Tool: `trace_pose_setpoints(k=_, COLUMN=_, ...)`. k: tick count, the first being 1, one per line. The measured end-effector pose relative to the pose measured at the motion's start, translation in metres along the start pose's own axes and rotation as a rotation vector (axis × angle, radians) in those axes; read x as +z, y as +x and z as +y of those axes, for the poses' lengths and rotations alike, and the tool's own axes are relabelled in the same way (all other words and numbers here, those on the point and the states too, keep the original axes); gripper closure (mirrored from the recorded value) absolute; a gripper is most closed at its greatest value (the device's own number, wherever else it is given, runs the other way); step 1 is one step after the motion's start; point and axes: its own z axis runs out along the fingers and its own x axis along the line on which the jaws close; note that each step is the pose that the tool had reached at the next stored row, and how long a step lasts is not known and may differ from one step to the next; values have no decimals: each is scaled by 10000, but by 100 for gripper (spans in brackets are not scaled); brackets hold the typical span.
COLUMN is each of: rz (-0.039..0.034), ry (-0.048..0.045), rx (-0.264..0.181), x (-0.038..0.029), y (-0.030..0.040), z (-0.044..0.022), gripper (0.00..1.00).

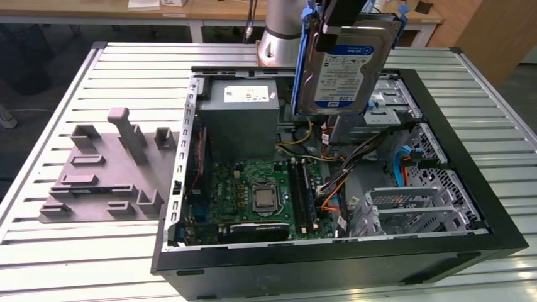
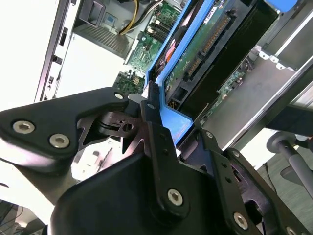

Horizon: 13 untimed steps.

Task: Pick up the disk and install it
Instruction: 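Pick up the disk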

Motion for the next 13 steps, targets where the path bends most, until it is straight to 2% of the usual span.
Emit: trace_pose_setpoints(k=13, rz=0, ry=0, rx=0, x=3, y=4, z=123, gripper=64)
